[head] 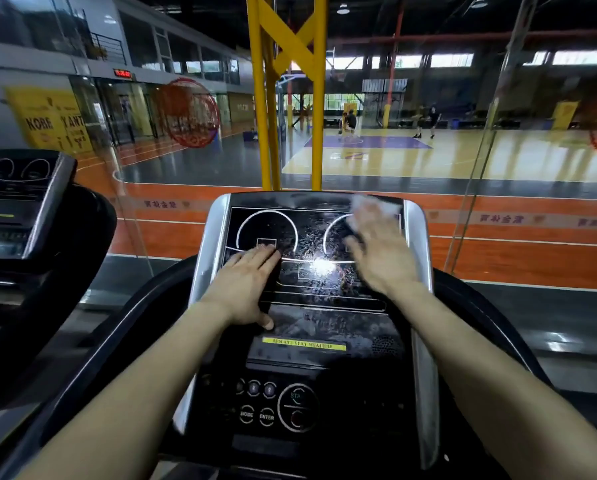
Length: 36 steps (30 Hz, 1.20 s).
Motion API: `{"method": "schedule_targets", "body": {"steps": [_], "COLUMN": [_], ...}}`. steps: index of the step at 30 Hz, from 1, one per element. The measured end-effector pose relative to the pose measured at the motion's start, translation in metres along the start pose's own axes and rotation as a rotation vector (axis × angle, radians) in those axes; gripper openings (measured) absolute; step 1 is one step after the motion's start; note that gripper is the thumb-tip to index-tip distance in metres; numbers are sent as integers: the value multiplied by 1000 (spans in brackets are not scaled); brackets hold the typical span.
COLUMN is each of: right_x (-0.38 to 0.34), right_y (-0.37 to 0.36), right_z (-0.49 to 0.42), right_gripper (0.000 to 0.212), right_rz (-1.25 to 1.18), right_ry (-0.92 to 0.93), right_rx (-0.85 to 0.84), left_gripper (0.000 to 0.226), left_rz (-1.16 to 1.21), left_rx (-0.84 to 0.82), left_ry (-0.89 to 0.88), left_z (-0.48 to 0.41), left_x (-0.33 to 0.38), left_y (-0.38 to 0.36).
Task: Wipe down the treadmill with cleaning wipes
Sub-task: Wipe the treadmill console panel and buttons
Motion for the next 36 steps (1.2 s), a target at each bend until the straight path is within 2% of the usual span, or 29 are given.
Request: {"method": "schedule_targets", "body": {"steps": [1, 2, 3, 4, 5, 7, 8, 9, 11, 13, 15, 17, 18, 19, 22, 23, 24, 26, 29, 31, 32, 33, 36], "right_x": [10, 6, -10, -35, -64, -119, -136, -143, -127, -83, -44, -49, -66, -90, -178, -199, -208, -194, -138, -130, -144, -164, -232], "right_y": [4, 3, 1, -3, -12, -24, -29, -30, -28, -28, -23, -20, -22, -25, -41, -46, -48, -46, -35, -26, -24, -24, -37], "right_z": [-4, -9, -17, -29, -42, -61, -67, -70, -64, -38, -11, -12, -24, -41, -90, -97, -100, -99, -78, -79, -86, -94, -95], "right_gripper": [71, 74, 76, 76, 75, 73, 73, 72, 68, 68, 70, 75, 76, 76, 69, 67, 66, 66, 68, 71, 72, 71, 66], "right_rz": [13, 6, -15, -50, -77, -40, -13, 7, 3, -2, 1, -30, -41, -32, 4, 25, 31, 29, 55, 7, -27, -49, -34], "right_ry": [-207, -333, -350, -259, -85, 289, 388, 405, 251, -42, -378, -572, -550, -434, 184, 326, 389, 295, -121, -329, -337, -253, 288], "right_rx": [52, 89, 134, 147, 105, -84, -151, -172, -107, 58, 197, 241, 237, 214, 44, -26, -61, -45, 110, 121, 126, 116, -12], "left_gripper": [156, 156, 157, 160, 164, 171, 171, 165, 138, 108, 92, 86, 83, 79, 69, 67, 66, 63, 60, 59, 58, 59, 57], "left_rz": [-22, -32, -34, -40, -57, -94, -86, -59, 3, 46, 37, 39, 89, 173, 456, 532, 602, 693, 718, 754, 789, 818, 885], "left_rx": [12, 21, 29, 43, 61, 121, 165, 221, 343, 390, 379, 391, 424, 470, 588, 610, 617, 594, 573, 600, 607, 610, 651], "left_ry": [19, 30, 29, 27, 30, 59, 85, 116, 167, 198, 209, 205, 188, 173, 174, 205, 245, 312, 339, 342, 341, 340, 321], "left_z": [4, 5, 5, 4, 2, -4, -5, -5, -2, 3, 4, 1, -1, -1, 4, 7, 8, 7, 7, 7, 7, 8, 10], "left_x": [-9, -16, -22, -27, -31, -42, -48, -56, -74, -87, -93, -92, -91, -91, -93, -94, -95, -96, -97, -99, -100, -101, -103], "left_y": [-1, -2, -3, -3, -2, 2, 3, 2, -8, -27, -48, -60, -62, -63, -69, -71, -73, -72, -73, -75, -77, -78, -79]}}
Point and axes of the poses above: each hand's wrist, its own z-axis away from the middle knuckle, its own y-axis out of the back of the hand, x = y × z, the point moved 2 cm from there along -z, towards the middle knuckle, and after that the axes turned 3 degrees about -x, right-handed, at the moved point
